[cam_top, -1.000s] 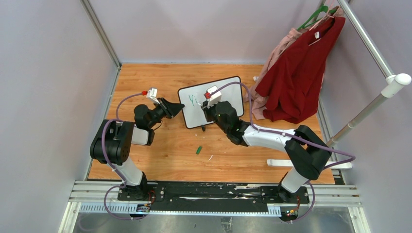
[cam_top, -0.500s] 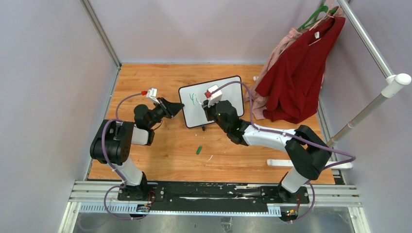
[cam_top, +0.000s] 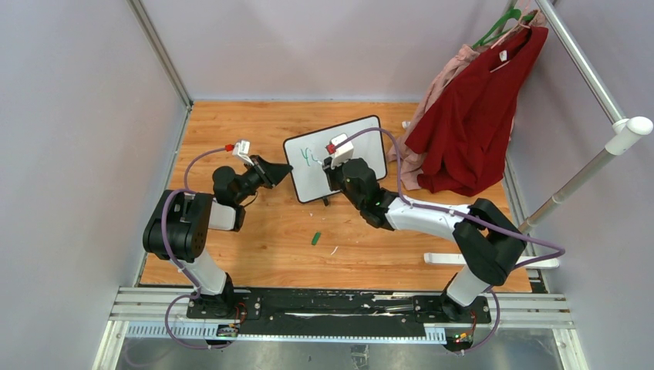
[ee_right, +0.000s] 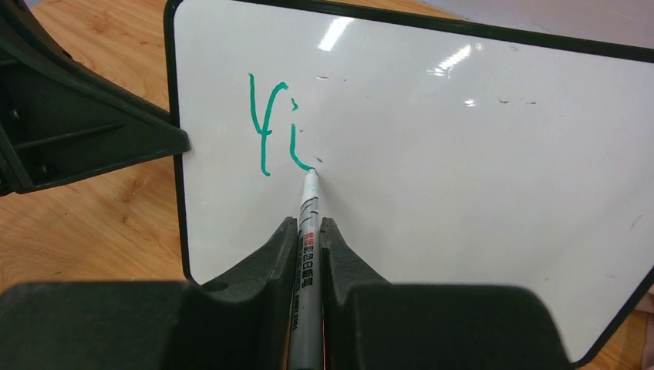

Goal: Write a sentence on the whiteboard

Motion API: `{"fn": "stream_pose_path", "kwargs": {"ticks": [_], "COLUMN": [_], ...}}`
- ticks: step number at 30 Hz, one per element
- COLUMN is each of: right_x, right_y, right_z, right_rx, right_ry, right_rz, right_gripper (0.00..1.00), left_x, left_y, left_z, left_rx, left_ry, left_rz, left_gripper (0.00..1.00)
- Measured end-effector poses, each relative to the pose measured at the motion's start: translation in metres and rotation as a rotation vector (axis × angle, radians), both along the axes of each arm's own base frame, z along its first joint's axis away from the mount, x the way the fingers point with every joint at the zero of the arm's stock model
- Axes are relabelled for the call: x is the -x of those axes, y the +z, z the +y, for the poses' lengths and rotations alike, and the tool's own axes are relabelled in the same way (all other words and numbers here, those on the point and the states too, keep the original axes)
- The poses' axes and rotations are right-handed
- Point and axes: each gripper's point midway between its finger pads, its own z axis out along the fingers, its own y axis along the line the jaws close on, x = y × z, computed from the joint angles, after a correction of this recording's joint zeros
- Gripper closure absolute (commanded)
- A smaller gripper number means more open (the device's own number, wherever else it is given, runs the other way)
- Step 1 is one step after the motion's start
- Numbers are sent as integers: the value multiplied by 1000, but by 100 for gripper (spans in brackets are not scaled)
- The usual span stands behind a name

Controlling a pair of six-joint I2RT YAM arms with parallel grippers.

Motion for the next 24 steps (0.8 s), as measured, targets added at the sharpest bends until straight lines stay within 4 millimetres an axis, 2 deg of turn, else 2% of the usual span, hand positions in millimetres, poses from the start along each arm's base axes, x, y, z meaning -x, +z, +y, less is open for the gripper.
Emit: {"fn": "stream_pose_path", "kwargs": {"ticks": [16,24], "right_x": [-6,-12], "right_y": [2,16], "right_z": [-8,-6], "right_rx": [10,-9], "right_ry": [-36,-41], "right_rz": [-8,-25], "right_gripper": [100,100], "left_x": [5,6], "left_y": [2,3], "left_z": [-4,-5], "left_rx": [1,1], "left_ry": [-19,-30], "left_rz": [-20,-23], "left_gripper": [100,100]}}
